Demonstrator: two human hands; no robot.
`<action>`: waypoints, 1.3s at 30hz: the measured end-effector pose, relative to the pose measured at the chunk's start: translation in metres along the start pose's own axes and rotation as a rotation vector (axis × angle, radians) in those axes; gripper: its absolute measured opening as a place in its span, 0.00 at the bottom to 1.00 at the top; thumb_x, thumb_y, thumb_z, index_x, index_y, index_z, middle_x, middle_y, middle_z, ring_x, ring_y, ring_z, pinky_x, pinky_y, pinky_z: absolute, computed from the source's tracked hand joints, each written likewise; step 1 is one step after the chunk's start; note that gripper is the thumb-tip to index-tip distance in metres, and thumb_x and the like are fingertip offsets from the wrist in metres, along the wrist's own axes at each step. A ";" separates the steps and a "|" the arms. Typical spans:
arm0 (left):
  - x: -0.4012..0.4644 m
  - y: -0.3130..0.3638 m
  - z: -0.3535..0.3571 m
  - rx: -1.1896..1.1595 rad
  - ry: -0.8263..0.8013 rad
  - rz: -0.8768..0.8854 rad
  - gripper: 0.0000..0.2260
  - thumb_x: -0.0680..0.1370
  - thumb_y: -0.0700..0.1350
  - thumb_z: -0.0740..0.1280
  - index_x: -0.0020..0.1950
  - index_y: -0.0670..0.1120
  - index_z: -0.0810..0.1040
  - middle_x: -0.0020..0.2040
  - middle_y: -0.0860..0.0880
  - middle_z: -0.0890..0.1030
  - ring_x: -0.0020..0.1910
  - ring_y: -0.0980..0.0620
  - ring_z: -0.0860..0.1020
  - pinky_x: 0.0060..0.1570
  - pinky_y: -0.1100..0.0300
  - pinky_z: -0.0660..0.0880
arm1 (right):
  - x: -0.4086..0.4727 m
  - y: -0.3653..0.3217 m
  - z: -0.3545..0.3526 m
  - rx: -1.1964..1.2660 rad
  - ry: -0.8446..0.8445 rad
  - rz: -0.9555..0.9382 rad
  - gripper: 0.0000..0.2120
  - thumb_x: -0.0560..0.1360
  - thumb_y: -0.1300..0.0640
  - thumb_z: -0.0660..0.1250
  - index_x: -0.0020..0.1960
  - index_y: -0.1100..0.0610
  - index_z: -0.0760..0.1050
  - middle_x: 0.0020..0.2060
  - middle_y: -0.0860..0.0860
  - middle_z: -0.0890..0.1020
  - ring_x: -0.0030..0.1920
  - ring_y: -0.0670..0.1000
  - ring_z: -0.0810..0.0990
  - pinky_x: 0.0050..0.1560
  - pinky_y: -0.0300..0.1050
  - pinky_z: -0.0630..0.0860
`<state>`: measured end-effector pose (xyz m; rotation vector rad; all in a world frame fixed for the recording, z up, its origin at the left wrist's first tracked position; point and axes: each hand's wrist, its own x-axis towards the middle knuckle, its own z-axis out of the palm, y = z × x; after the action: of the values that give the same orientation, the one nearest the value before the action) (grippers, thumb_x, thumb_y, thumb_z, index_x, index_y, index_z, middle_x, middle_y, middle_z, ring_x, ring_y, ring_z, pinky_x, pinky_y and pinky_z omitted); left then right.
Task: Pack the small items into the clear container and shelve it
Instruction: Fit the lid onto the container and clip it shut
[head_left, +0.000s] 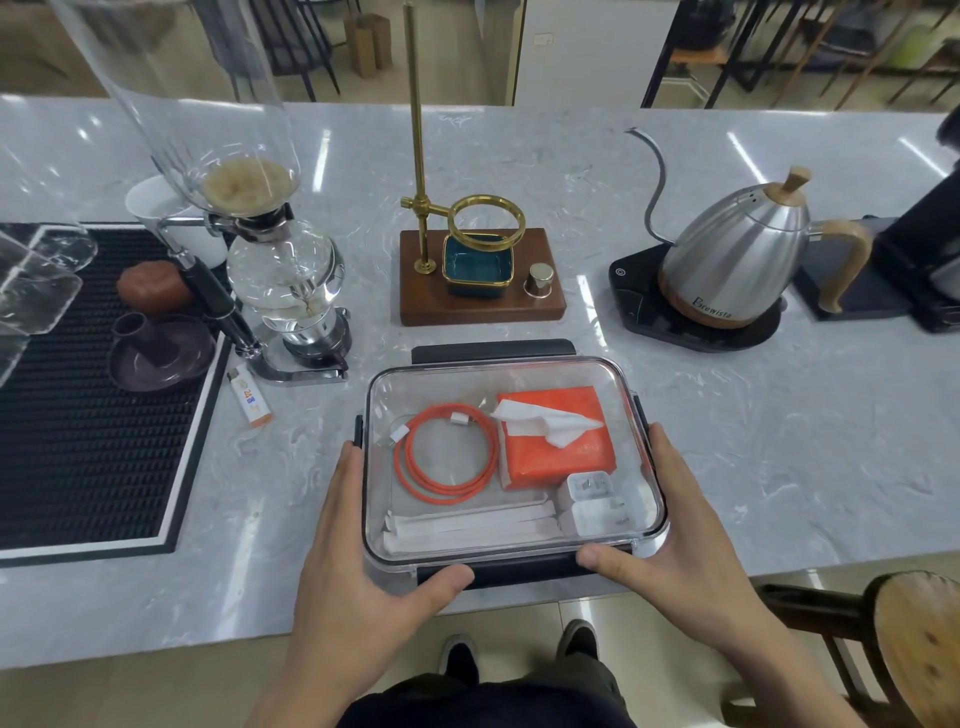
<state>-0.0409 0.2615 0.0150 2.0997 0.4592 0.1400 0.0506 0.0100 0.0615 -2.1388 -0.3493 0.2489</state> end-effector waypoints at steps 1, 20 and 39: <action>0.000 0.000 0.000 0.001 0.001 -0.003 0.58 0.56 0.70 0.73 0.80 0.62 0.47 0.76 0.73 0.51 0.74 0.75 0.51 0.72 0.62 0.58 | 0.000 0.000 0.000 0.001 -0.003 -0.001 0.47 0.57 0.36 0.76 0.64 0.17 0.49 0.60 0.15 0.61 0.63 0.21 0.62 0.55 0.16 0.60; 0.003 -0.003 -0.003 0.079 -0.001 0.130 0.56 0.57 0.76 0.70 0.79 0.64 0.47 0.80 0.67 0.48 0.78 0.66 0.48 0.74 0.58 0.55 | 0.002 0.000 0.000 -0.017 0.038 -0.121 0.38 0.66 0.45 0.78 0.64 0.24 0.57 0.60 0.23 0.67 0.64 0.28 0.67 0.55 0.18 0.63; 0.038 0.019 0.014 0.418 -0.098 0.731 0.34 0.66 0.72 0.71 0.65 0.53 0.79 0.67 0.53 0.78 0.71 0.51 0.72 0.71 0.44 0.66 | 0.142 -0.007 0.037 -0.577 -0.031 -0.321 0.21 0.79 0.49 0.61 0.65 0.60 0.75 0.58 0.55 0.80 0.60 0.56 0.76 0.64 0.51 0.71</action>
<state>0.0029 0.2557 0.0201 2.5849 -0.3930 0.3859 0.1717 0.0907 0.0400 -2.5917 -0.8564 -0.0115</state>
